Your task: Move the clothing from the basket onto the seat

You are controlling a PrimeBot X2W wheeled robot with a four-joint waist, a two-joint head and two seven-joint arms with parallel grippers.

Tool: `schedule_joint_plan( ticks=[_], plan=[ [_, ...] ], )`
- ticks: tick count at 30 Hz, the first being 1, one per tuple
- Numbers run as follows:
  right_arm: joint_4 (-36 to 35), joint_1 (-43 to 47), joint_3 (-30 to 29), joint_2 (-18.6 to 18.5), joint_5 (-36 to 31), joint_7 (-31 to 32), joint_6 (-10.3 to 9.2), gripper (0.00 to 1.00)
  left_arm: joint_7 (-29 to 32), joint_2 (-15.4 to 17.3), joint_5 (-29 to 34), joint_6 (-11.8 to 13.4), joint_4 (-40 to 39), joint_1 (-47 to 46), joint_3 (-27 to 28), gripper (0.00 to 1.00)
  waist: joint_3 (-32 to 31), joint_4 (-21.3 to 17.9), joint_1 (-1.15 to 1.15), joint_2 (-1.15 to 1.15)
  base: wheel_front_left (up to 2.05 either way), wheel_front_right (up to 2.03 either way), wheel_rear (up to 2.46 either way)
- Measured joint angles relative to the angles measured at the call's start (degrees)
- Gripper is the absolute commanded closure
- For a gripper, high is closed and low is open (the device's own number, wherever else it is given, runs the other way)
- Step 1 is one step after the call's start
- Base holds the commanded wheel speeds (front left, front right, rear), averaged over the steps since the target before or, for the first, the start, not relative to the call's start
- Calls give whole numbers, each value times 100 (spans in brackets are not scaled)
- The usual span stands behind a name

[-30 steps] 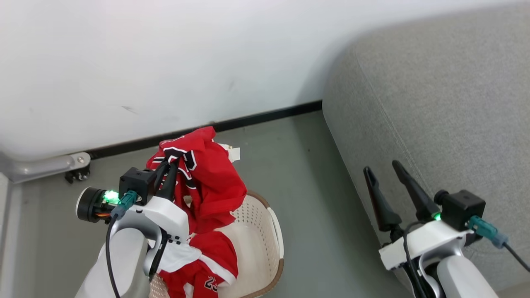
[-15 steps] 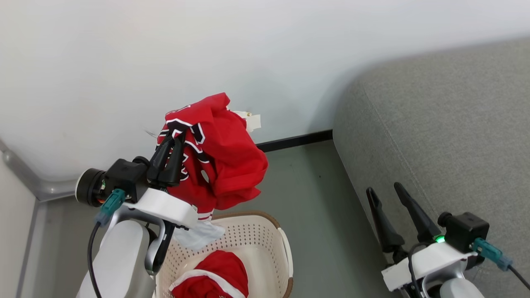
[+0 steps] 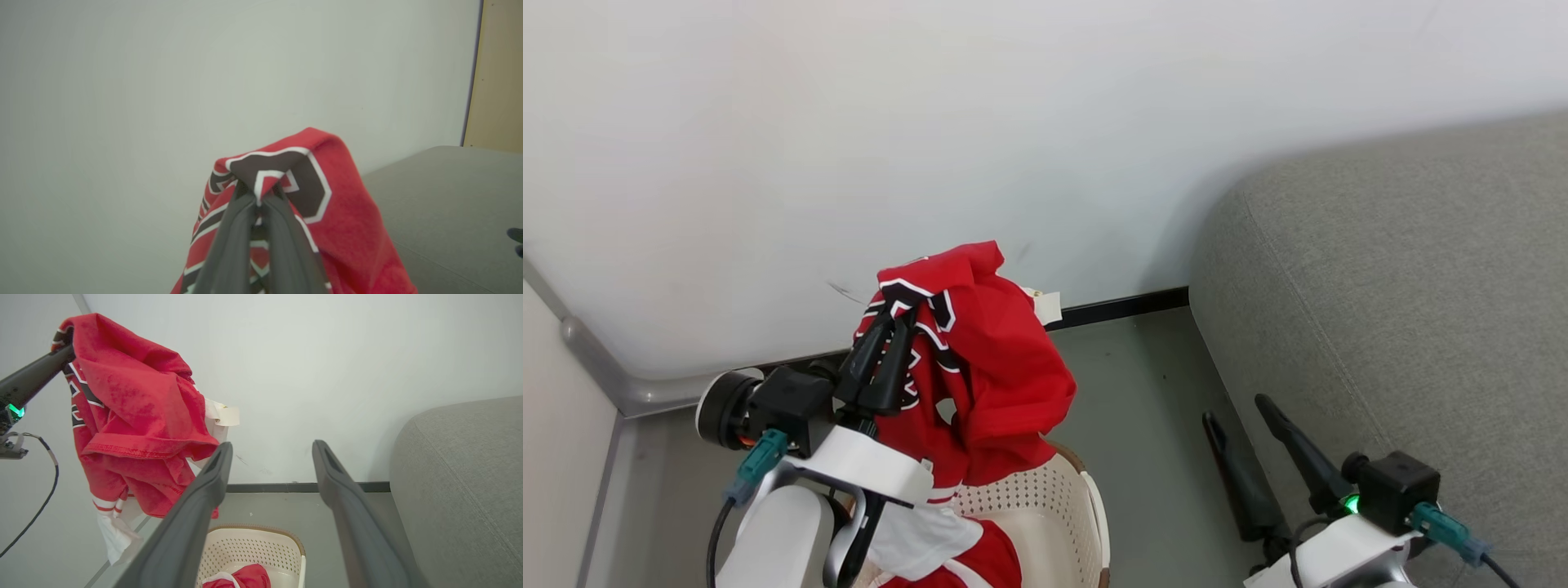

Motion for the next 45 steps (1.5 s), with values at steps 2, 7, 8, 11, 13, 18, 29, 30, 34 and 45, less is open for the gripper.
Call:
schedule_joint_plan(
  ticks=[2,7,8,11,13,18,29,30,34,45],
  plan=[
    [-16,5,41,-4,-35,0,0,0,0,0,1,-1,-40,30,-15,100,-13,3,0,0,0,0,0],
    [-112,86,310,-129,-140,0,0,0,0,-1,11,-52,-181,159,-98,100,-57,12,0,0,0,0,0],
    [-136,83,335,-125,-140,0,0,0,0,-2,12,-53,-207,186,-122,100,-64,14,0,0,0,0,0],
    [-159,82,428,-183,-165,0,0,0,0,1,31,-56,-259,241,-168,100,-77,15,0,0,0,0,0],
    [-148,82,519,-234,-165,0,0,0,0,1,40,-85,-294,274,-223,100,-81,15,0,0,0,0,0],
    [-130,80,860,-402,-190,0,0,0,0,2,138,-131,-361,341,-349,100,-91,19,0,0,0,0,0],
    [-179,-238,1533,-664,-168,0,0,0,0,12,294,-205,-526,437,-676,100,-90,31,0,0,0,0,0],
    [-181,-299,1590,-670,-153,0,0,0,0,12,330,-224,-538,437,-709,100,-87,34,0,0,0,0,0],
    [-175,-476,1772,-720,-136,0,0,0,0,13,369,-249,-591,437,-867,100,-71,48,0,0,0,0,0],
    [-18,-901,2149,-838,-43,0,1,0,0,29,474,-325,-680,437,-1289,100,-38,128,0,0,0,0,0]
  ],
)
